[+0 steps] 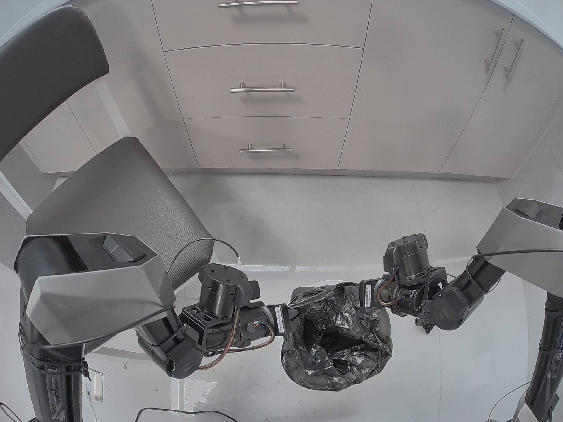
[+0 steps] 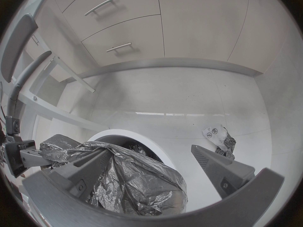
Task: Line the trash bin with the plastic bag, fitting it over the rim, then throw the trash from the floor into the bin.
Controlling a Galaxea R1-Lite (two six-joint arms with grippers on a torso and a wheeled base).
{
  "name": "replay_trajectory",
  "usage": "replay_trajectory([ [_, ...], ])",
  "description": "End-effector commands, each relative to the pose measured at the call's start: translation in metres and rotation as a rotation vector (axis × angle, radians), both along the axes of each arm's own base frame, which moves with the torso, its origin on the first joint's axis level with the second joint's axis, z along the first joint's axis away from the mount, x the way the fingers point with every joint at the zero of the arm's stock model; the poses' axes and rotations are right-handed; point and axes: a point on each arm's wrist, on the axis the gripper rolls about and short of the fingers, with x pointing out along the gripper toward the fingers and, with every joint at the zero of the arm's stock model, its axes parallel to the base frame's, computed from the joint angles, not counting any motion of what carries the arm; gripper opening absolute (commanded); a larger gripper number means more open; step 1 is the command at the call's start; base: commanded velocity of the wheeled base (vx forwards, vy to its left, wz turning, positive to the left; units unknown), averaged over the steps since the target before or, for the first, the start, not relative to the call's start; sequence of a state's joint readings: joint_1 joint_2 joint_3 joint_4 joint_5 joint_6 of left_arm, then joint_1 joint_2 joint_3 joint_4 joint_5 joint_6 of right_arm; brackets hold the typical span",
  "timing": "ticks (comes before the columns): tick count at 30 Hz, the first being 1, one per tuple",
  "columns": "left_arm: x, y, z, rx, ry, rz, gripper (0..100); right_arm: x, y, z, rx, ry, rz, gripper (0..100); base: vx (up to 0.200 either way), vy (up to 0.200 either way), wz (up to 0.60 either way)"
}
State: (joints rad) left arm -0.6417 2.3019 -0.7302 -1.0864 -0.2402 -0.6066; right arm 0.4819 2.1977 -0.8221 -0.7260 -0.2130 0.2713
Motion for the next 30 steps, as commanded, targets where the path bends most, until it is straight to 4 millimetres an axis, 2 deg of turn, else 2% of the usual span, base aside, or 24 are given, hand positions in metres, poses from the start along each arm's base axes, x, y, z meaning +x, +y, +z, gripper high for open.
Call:
replay_trajectory([
  [1, 0.008, 0.001, -0.002, 0.001, -0.002, 0.013, 0, 0.006, -0.003, -0.006, -0.002, 0.000, -0.013, 100, 0.000, 0.000, 0.00],
  [15, 0.027, 0.004, -0.001, 0.038, 0.013, 0.036, 0, 0.032, -0.007, -0.017, 0.008, -0.022, -0.050, 100, 0.000, 0.000, 0.00],
  [30, 0.041, 0.003, -0.005, 0.048, 0.024, 0.052, 0, 0.047, -0.008, -0.018, 0.041, -0.039, -0.036, 100, 0.000, 0.000, 0.00],
])
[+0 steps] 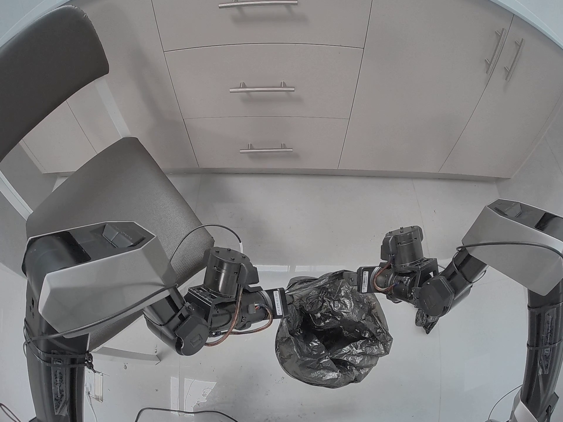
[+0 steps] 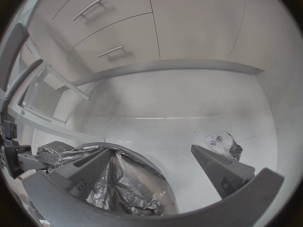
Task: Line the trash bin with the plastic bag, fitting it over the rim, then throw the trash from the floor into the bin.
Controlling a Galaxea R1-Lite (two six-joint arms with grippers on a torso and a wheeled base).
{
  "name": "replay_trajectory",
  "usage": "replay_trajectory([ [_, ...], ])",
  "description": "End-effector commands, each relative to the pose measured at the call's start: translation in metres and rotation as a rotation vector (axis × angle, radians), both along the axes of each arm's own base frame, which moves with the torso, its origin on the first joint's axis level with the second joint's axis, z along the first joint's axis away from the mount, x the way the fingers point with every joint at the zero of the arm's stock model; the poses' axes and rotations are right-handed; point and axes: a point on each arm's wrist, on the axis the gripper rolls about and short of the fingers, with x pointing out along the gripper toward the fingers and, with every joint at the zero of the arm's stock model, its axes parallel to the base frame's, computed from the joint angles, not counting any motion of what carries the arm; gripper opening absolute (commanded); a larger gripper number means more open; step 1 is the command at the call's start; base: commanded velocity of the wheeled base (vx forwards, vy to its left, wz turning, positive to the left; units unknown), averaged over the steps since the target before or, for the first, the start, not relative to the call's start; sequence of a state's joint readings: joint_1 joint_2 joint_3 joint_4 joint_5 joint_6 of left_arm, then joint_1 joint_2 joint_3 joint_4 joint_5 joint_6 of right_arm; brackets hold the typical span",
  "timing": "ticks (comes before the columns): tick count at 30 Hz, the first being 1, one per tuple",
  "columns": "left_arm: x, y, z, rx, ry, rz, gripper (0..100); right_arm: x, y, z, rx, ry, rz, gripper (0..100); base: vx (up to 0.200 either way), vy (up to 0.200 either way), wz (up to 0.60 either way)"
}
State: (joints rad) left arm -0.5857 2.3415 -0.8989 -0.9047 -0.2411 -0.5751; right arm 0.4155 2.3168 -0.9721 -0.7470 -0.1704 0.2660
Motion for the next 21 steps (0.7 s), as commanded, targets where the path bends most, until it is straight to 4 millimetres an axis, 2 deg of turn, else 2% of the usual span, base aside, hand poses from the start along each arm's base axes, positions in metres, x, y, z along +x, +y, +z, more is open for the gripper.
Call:
replay_trajectory([
  [1, 0.006, 0.002, -0.004, 0.001, 0.002, 0.014, 0, 0.005, -0.001, -0.003, 0.002, -0.002, -0.008, 100, 0.000, 0.000, 0.00],
  [6, 0.016, -0.001, -0.012, -0.002, -0.002, 0.022, 0, 0.009, -0.003, -0.007, 0.002, 0.000, -0.016, 100, 0.000, 0.000, 0.00],
  [13, 0.019, -0.001, -0.018, 0.002, 0.005, 0.027, 0, 0.016, -0.006, -0.008, 0.006, -0.009, -0.028, 100, 0.000, 0.000, 0.00],
  [21, 0.030, 0.014, -0.020, 0.022, 0.027, 0.079, 0, 0.021, -0.003, -0.011, 0.010, -0.014, -0.024, 100, 0.000, 0.000, 0.00],
])
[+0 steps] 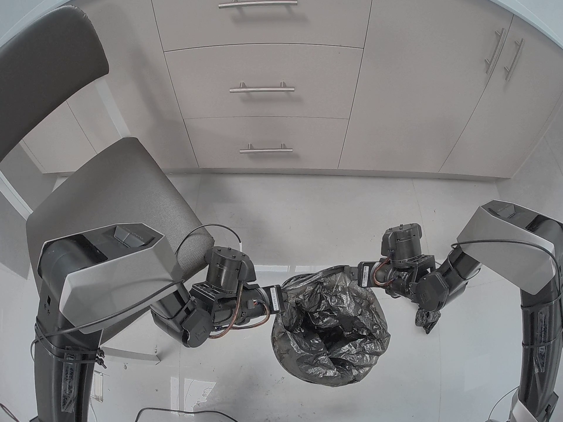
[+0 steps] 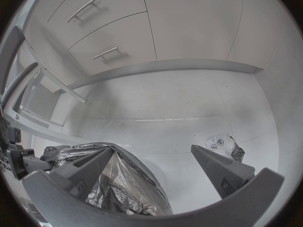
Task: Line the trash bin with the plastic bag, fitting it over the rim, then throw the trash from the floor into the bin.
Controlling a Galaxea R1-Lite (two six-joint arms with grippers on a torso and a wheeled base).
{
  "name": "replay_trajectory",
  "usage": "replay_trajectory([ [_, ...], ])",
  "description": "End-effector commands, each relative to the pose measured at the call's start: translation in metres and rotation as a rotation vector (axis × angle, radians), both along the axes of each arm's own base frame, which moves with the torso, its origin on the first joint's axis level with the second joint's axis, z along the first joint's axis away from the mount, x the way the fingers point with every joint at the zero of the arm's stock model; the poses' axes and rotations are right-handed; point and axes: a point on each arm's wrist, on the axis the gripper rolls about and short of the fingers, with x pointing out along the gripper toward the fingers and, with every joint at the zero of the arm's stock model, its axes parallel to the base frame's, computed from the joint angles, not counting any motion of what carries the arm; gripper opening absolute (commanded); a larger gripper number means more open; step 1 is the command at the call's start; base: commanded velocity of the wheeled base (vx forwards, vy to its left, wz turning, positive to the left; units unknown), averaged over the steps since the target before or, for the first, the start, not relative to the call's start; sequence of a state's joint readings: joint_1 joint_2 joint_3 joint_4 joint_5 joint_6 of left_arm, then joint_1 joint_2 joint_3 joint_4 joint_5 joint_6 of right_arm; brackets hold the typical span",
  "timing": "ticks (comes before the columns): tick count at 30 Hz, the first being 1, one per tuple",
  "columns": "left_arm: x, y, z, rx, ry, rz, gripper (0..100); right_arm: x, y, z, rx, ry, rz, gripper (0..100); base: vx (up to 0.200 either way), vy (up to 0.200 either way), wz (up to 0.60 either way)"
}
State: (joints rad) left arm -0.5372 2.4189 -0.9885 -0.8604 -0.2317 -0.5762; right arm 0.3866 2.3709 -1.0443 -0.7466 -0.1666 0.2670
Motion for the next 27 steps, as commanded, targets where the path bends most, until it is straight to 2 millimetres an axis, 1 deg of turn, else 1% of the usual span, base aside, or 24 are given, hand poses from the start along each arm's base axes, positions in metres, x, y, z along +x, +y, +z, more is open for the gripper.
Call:
replay_trajectory([
  [1, 0.007, 0.009, -0.002, 0.002, 0.003, 0.030, 0, 0.003, 0.002, -0.004, -0.001, 0.003, 0.002, 100, 0.000, 0.000, 0.00],
  [7, 0.010, 0.014, -0.002, 0.003, 0.002, 0.043, 0, 0.003, 0.003, -0.008, -0.002, 0.009, 0.007, 100, 0.000, 0.000, 0.00],
  [12, 0.011, 0.013, -0.011, 0.031, -0.003, 0.025, 0, 0.004, 0.003, -0.012, 0.004, -0.007, 0.007, 100, 0.000, 0.000, 0.00],
  [21, 0.008, 0.011, -0.012, 0.063, -0.016, 0.025, 0, 0.005, 0.003, -0.012, 0.007, -0.007, 0.010, 100, 0.000, 0.000, 0.00],
  [27, 0.000, -0.002, -0.012, 0.096, -0.034, 0.036, 0, 0.005, 0.003, -0.011, 0.009, -0.010, 0.009, 100, 0.000, 0.000, 0.00],
])
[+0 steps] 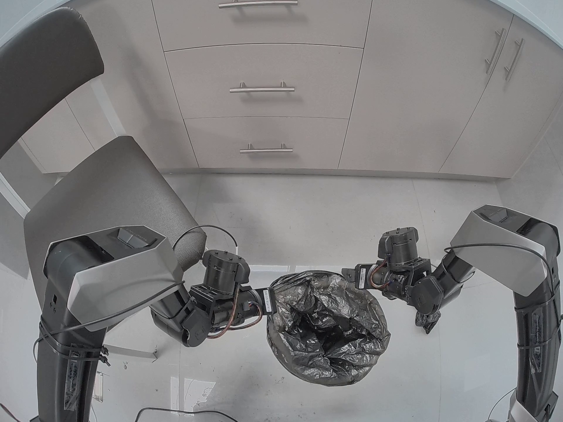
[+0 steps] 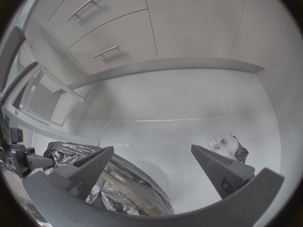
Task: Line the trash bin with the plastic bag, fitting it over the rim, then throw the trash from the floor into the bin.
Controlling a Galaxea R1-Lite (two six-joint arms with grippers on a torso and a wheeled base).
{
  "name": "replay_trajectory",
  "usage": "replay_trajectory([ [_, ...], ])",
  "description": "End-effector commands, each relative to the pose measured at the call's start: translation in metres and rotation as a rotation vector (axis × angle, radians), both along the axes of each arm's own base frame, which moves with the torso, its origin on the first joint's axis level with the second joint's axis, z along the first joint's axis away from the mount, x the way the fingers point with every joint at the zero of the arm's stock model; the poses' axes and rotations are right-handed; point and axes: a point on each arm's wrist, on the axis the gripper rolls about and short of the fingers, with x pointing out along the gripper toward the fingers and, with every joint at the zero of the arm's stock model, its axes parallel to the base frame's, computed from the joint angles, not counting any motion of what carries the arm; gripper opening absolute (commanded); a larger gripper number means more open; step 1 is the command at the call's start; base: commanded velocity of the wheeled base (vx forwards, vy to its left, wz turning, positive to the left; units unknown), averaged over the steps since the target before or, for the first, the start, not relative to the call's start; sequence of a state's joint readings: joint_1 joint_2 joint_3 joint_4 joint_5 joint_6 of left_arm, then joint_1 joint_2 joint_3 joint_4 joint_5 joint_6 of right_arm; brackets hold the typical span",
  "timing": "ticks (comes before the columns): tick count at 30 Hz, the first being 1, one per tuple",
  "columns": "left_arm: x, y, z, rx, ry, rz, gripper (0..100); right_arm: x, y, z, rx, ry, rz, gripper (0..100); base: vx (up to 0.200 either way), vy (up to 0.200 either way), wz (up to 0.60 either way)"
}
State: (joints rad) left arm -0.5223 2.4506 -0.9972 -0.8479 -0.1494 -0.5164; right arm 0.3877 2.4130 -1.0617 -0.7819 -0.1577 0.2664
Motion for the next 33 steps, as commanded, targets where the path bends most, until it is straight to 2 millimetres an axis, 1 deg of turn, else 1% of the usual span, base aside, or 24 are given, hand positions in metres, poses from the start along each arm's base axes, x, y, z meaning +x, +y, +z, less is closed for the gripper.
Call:
replay_trajectory([
  [1, -0.004, -0.008, 0.000, 0.003, -0.007, -0.016, 0, 0.000, -0.001, 0.000, 0.000, 0.000, -0.002, 100, 0.000, 0.000, 0.00],
  [2, -0.004, -0.009, 0.001, 0.002, -0.006, -0.017, 0, 0.000, -0.001, 0.000, 0.000, 0.000, -0.002, 100, 0.000, 0.000, 0.00],
  [3, -0.005, -0.010, 0.000, 0.004, -0.004, -0.018, 100, 0.000, -0.001, 0.001, 0.002, -0.001, -0.002, 100, 0.000, 0.000, 0.00],
  [7, -0.006, -0.012, 0.000, 0.012, 0.003, -0.021, 100, 0.000, -0.001, 0.002, 0.003, -0.003, -0.002, 100, 0.000, 0.000, 0.00],
  [12, -0.001, -0.016, -0.004, 0.080, -0.043, 0.048, 100, 0.000, 0.000, 0.002, 0.010, -0.004, 0.001, 100, 0.000, 0.000, 0.00],
  [15, 0.000, -0.014, -0.015, 0.175, -0.065, 0.073, 100, 0.000, 0.001, 0.001, 0.015, -0.003, 0.010, 100, 0.000, 0.000, 0.00],
  [20, 0.001, -0.014, -0.026, 0.233, -0.071, 0.123, 100, 0.001, 0.001, 0.002, 0.025, -0.029, 0.011, 100, 0.000, 0.000, 0.00],
  [29, 0.004, -0.014, -0.021, 0.225, -0.077, 0.145, 100, 0.002, 0.001, 0.001, 0.025, -0.029, 0.009, 100, 0.000, 0.000, 0.00],
  [33, 0.004, -0.014, -0.023, 0.226, -0.074, 0.146, 100, 0.001, 0.000, -0.002, 0.022, -0.020, 0.009, 100, 0.000, 0.000, 0.00],
])
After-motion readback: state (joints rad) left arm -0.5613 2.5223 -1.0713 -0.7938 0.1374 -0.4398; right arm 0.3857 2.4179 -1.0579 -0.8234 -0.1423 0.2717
